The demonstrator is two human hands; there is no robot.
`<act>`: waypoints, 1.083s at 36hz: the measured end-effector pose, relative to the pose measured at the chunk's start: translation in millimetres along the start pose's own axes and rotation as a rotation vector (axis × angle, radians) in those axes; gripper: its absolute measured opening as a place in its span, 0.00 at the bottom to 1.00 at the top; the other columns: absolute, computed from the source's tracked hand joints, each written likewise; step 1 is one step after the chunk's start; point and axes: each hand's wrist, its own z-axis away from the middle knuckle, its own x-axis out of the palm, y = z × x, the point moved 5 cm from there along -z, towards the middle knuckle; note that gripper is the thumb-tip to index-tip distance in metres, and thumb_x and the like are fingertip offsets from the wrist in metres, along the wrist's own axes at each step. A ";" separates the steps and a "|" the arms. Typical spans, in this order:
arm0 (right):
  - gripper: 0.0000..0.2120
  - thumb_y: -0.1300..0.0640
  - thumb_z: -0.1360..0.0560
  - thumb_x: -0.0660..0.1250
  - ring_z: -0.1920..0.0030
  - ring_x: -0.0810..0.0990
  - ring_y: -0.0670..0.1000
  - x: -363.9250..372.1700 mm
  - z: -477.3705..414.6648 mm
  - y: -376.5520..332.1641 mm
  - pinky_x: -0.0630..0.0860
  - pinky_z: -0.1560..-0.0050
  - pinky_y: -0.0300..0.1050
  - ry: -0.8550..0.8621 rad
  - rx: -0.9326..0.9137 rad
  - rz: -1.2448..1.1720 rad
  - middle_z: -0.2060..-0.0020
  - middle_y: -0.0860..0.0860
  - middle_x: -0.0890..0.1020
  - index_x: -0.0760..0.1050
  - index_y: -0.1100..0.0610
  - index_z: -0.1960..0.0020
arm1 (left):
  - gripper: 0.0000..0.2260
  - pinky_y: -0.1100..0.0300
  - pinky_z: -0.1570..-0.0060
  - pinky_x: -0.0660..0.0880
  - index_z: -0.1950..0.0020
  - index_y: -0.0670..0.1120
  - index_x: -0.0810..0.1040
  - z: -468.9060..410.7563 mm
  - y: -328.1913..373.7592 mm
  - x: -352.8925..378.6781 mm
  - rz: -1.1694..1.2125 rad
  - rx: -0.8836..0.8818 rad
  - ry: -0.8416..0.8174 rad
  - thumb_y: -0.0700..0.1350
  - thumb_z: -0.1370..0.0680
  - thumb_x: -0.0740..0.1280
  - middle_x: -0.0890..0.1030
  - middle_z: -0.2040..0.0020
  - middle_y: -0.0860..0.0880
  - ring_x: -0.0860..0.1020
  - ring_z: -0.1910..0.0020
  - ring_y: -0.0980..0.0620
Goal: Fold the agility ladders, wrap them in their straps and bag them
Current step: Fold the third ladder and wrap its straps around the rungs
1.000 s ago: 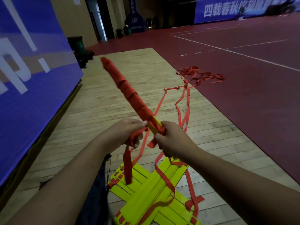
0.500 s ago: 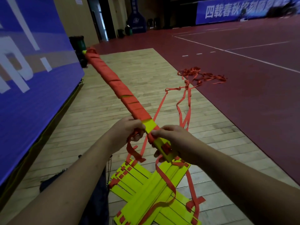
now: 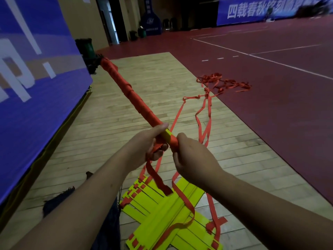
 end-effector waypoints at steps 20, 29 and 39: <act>0.11 0.57 0.17 0.61 0.70 0.78 0.57 7.0 8.2 7.8 0.76 0.71 0.45 -0.572 0.318 -1.182 0.58 0.65 0.81 0.72 0.65 0.42 | 0.07 0.62 0.65 0.70 0.53 0.42 0.82 10.1 6.0 -9.0 -0.088 0.150 -0.226 0.45 0.26 0.70 0.78 0.61 0.45 0.75 0.64 0.52; 0.11 0.51 0.17 0.62 0.68 0.79 0.54 -7.0 -2.9 7.1 0.74 0.69 0.49 -0.048 0.130 -0.324 0.63 0.54 0.80 0.72 0.58 0.51 | 0.18 0.66 0.76 0.65 0.56 0.43 0.77 2.8 -4.9 -2.9 -0.039 0.003 -0.090 0.58 0.24 0.69 0.72 0.68 0.48 0.68 0.73 0.54; 0.16 0.43 0.18 0.62 0.59 0.81 0.53 5.7 4.4 -6.8 0.77 0.61 0.53 -0.111 0.061 -0.393 0.55 0.52 0.80 0.65 0.54 0.41 | 0.12 0.64 0.73 0.65 0.58 0.44 0.71 1.5 6.1 -5.8 -0.073 0.056 -0.047 0.51 0.27 0.70 0.71 0.69 0.49 0.68 0.71 0.54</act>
